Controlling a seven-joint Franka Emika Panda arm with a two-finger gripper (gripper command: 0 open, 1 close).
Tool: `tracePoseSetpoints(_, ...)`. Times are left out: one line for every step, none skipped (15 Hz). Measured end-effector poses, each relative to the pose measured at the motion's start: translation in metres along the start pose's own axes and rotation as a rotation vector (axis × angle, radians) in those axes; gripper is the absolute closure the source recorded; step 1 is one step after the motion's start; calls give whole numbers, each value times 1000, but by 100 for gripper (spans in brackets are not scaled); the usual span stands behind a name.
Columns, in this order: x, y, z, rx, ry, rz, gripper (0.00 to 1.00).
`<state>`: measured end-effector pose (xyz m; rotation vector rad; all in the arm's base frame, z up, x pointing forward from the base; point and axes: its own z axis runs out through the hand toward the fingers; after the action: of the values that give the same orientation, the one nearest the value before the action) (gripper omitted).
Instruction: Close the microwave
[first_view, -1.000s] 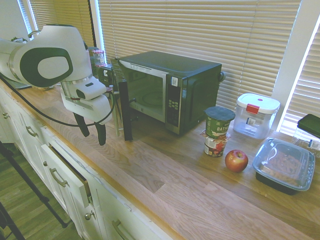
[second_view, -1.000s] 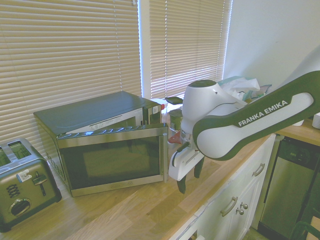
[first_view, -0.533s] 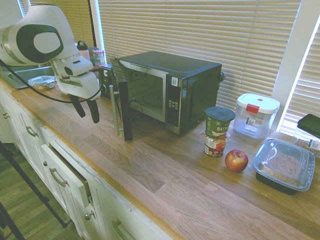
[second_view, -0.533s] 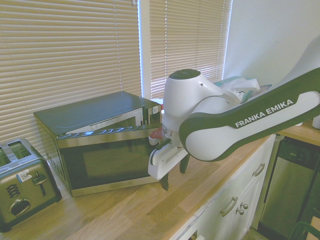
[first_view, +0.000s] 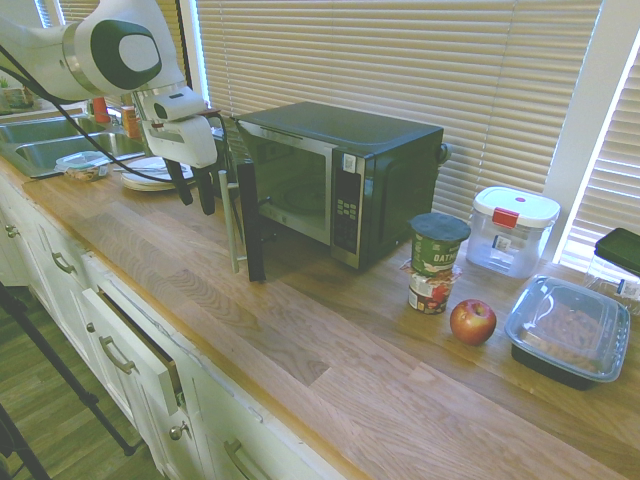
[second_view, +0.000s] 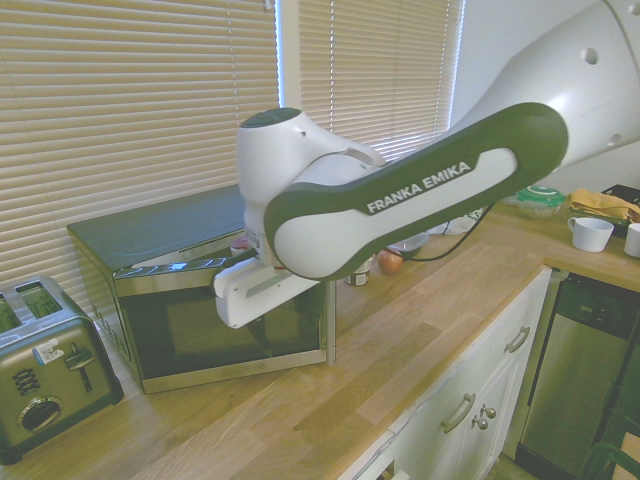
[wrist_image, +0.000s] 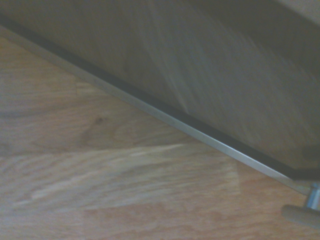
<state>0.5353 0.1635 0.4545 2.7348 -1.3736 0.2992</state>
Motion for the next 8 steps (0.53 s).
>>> tracePoseSetpoints(2,-9,1,-1,-2,20,0)
tracePoseSetpoints(8,-17,3,-3,-4,44,0)
tracePoseSetpoints(19,-21,8,-5,-6,72,0)
tracePoseSetpoints(30,-24,12,-7,-7,104,0)
tracePoseSetpoints(43,-26,14,-6,-6,131,0)
tracePoseSetpoints(56,-28,14,-1,-3,152,0)
tracePoseSetpoints(67,-30,13,5,1,170,0)
tracePoseSetpoints(78,-33,11,8,4,187,0)
